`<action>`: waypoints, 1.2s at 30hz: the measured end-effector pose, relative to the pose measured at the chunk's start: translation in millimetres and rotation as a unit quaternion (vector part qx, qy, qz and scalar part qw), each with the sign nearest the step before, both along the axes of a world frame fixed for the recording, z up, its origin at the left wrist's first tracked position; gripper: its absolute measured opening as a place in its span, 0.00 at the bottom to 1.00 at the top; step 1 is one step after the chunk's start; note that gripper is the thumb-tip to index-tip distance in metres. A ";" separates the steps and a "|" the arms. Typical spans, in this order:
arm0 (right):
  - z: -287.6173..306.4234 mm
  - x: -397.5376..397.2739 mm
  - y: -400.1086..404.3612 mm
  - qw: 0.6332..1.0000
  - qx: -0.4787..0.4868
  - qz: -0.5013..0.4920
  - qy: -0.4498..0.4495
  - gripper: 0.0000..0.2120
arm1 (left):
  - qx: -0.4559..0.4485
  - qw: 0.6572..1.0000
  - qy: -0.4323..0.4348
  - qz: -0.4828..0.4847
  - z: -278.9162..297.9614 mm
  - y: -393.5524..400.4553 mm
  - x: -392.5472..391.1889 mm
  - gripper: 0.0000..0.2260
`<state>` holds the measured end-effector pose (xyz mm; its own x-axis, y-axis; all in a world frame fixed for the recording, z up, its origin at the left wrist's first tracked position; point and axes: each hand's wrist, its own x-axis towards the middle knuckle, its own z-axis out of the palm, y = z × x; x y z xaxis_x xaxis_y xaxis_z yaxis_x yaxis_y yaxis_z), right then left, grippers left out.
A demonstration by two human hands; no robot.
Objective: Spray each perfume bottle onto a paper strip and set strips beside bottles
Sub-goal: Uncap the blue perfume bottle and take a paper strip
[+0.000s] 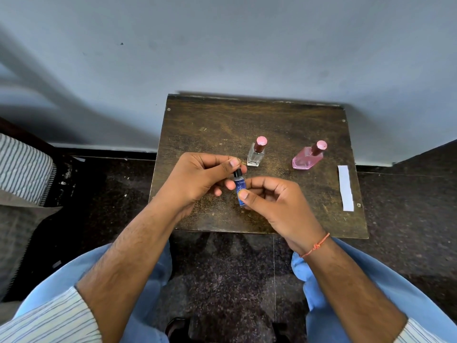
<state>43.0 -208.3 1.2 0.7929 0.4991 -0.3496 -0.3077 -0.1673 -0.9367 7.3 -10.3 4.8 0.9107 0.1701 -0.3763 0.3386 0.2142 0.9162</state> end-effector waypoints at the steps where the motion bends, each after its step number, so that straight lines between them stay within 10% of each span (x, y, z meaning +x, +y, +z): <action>1: -0.8 0.5 -0.7 0.999 -0.020 -0.002 -0.029 0.12 | 0.006 1.000 -0.004 0.004 -0.4 -1.5 0.0 0.10; 7: -13.0 -13.2 -2.2 0.995 -0.075 0.032 -0.063 0.10 | -0.006 0.996 -0.025 0.083 12.1 26.7 6.5 0.10; 14: -13.3 -0.8 -12.2 0.996 -0.036 0.017 -0.083 0.12 | 0.355 0.930 -0.061 0.073 -6.9 34.2 4.8 0.07; 36: -22.6 11.1 -52.5 0.955 -0.173 0.049 -0.236 0.13 | 0.489 0.871 0.031 -0.037 -16.7 47.7 35.2 0.08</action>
<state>54.0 -260.8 -21.4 0.8578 0.4991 -0.1230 0.1677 -0.4980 -0.8508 42.5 37.4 -11.9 0.9159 0.3790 -0.1323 0.3733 -0.6829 0.6279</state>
